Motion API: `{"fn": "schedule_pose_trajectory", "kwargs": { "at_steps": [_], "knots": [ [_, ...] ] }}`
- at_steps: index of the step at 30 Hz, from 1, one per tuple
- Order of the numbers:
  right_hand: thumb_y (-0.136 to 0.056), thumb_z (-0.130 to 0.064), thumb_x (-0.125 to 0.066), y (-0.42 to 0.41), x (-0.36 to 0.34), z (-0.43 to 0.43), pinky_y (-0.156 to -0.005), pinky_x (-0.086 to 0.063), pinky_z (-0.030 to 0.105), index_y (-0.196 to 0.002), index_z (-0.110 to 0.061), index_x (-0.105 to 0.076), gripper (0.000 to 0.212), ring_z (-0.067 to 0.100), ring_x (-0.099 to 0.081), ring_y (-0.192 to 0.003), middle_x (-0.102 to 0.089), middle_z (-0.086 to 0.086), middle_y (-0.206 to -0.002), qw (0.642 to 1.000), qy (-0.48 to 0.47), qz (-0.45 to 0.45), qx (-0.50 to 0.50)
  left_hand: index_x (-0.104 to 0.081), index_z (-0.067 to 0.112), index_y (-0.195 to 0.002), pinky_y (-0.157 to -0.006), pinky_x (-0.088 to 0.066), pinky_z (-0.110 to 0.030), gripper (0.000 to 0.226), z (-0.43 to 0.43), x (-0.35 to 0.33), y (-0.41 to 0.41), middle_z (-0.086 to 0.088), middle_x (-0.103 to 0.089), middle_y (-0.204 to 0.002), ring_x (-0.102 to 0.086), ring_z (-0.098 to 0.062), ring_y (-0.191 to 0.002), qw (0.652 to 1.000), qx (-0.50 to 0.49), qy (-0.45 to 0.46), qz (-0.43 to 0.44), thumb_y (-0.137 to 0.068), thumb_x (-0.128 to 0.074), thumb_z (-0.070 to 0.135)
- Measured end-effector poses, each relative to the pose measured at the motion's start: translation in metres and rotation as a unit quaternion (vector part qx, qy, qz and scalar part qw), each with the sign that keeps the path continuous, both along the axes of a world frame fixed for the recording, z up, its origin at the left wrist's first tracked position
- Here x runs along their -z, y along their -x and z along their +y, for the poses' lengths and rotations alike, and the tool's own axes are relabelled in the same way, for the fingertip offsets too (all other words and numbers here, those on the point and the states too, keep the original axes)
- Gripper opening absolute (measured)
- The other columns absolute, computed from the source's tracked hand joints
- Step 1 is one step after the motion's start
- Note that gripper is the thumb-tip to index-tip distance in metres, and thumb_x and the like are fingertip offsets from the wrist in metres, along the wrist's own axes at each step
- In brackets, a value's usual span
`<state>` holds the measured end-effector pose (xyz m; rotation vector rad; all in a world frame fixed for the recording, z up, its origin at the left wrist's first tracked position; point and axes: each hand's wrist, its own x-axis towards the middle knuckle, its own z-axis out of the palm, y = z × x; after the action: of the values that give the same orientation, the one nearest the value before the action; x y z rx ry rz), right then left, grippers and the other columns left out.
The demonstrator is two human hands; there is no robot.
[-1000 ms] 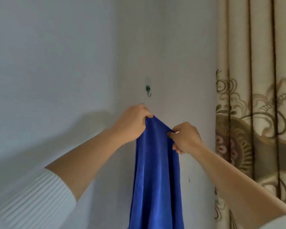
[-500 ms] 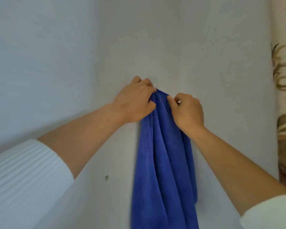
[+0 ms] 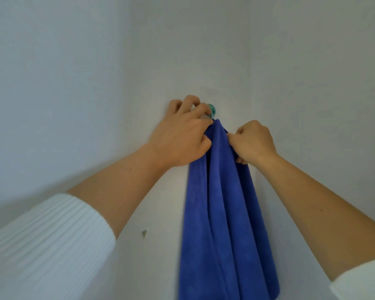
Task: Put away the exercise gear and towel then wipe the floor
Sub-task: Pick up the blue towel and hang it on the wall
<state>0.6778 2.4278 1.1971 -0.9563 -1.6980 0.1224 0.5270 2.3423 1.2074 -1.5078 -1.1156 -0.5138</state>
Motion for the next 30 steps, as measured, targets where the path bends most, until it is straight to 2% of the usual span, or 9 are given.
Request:
{"fn": "schedule_pose_trajectory", "kwargs": {
  "at_steps": [4, 7, 10, 12, 14, 16, 19, 23, 30],
  "knots": [
    [-0.092, -0.03, -0.058, -0.001, 0.023, -0.01, -0.06, -0.059, 0.049, -0.062, -0.005, -0.057, 0.039, 0.033, -0.066, -0.057, -0.063, 0.014, -0.058, 0.999, 0.006, 0.008, -0.048, -0.069, 0.012, -0.104, -0.095, -0.018, -0.034, 0.039, -0.002, 0.009, -0.001, 0.003, -0.061, -0.114, -0.042, -0.025, -0.117, 1.0, -0.011, 0.022, -0.013, -0.075, -0.049, 0.03],
    [-0.093, -0.024, -0.053, -0.001, 0.038, -0.014, -0.062, -0.057, 0.049, -0.066, -0.001, -0.059, 0.036, 0.035, -0.064, -0.061, -0.066, 0.021, -0.068, 0.998, -0.01, -0.007, -0.068, -0.067, 0.014, -0.109, -0.101, -0.012, -0.031, 0.044, -0.009, 0.026, -0.001, 0.007, -0.061, -0.118, -0.039, -0.023, -0.122, 0.998, -0.004, 0.063, -0.024, -0.078, -0.047, 0.037],
    [-0.094, -0.017, -0.051, 0.0, 0.043, -0.018, -0.068, -0.049, 0.033, -0.098, -0.007, -0.067, 0.02, 0.023, -0.062, -0.081, -0.068, 0.009, -0.094, 0.997, -0.03, 0.004, -0.074, -0.066, 0.013, -0.113, -0.106, -0.01, -0.036, 0.045, -0.019, 0.055, 0.002, 0.006, -0.06, -0.125, -0.039, -0.026, -0.127, 0.995, -0.012, 0.096, -0.016, -0.082, -0.044, 0.037],
    [-0.095, -0.012, -0.048, 0.004, 0.043, -0.023, -0.077, -0.041, 0.023, -0.118, -0.013, -0.061, 0.027, 0.015, -0.057, -0.093, -0.061, 0.003, -0.113, 0.993, -0.057, 0.078, -0.063, -0.061, 0.014, -0.122, -0.107, -0.013, -0.043, 0.049, -0.027, 0.074, 0.007, 0.003, -0.058, -0.13, -0.04, -0.028, -0.129, 0.994, -0.032, 0.104, -0.011, -0.084, -0.041, 0.038],
    [-0.094, -0.008, -0.046, 0.011, 0.043, -0.035, -0.08, -0.037, 0.02, -0.121, -0.013, -0.057, 0.029, 0.01, -0.051, -0.097, -0.054, -0.001, -0.12, 0.985, -0.098, 0.128, -0.056, -0.054, 0.017, -0.131, -0.107, -0.016, -0.045, 0.052, -0.041, 0.088, 0.015, 0.0, -0.054, -0.135, -0.04, -0.029, -0.13, 0.993, -0.046, 0.106, -0.022, -0.085, -0.04, 0.038],
    [-0.091, -0.008, -0.049, 0.026, 0.049, -0.052, -0.088, -0.039, 0.027, -0.119, -0.013, -0.054, 0.029, 0.013, -0.047, -0.105, -0.048, -0.003, -0.12, 0.98, -0.15, 0.122, -0.049, -0.047, 0.019, -0.136, -0.107, -0.019, -0.044, 0.054, -0.062, 0.095, 0.028, -0.003, -0.05, -0.139, -0.039, -0.028, -0.132, 0.992, -0.068, 0.101, -0.029, -0.086, -0.038, 0.038],
    [-0.087, -0.008, -0.053, 0.057, 0.071, -0.089, -0.093, -0.037, 0.035, -0.117, -0.012, -0.054, 0.03, 0.018, -0.043, -0.111, -0.049, 0.001, -0.122, 0.975, -0.197, 0.078, -0.07, -0.044, 0.019, -0.138, -0.106, -0.021, -0.04, 0.055, -0.112, 0.104, 0.052, -0.002, -0.045, -0.144, -0.038, -0.025, -0.133, 0.989, -0.112, 0.075, -0.057, -0.086, -0.039, 0.037],
    [-0.085, -0.008, -0.055, 0.106, 0.119, -0.149, -0.09, -0.031, 0.03, -0.115, -0.011, -0.055, 0.03, 0.018, -0.042, -0.111, -0.051, 0.003, -0.122, 0.967, -0.208, 0.04, -0.144, -0.047, 0.014, -0.135, -0.107, -0.017, -0.031, 0.052, -0.195, 0.133, 0.092, -0.005, -0.041, -0.147, -0.034, -0.022, -0.133, 0.978, -0.149, 0.049, -0.136, -0.087, -0.04, 0.032],
    [-0.081, -0.015, -0.053, 0.209, 0.202, -0.312, -0.085, -0.029, 0.03, -0.116, -0.008, -0.056, 0.036, 0.018, -0.039, -0.108, -0.051, 0.007, -0.121, 0.93, -0.178, -0.037, -0.318, -0.045, 0.012, -0.135, -0.108, -0.028, -0.039, 0.054, -0.395, 0.209, 0.165, -0.009, -0.032, -0.151, -0.028, -0.025, -0.135, 0.925, -0.262, 0.07, -0.265, -0.086, -0.035, 0.033]
  ]
}}
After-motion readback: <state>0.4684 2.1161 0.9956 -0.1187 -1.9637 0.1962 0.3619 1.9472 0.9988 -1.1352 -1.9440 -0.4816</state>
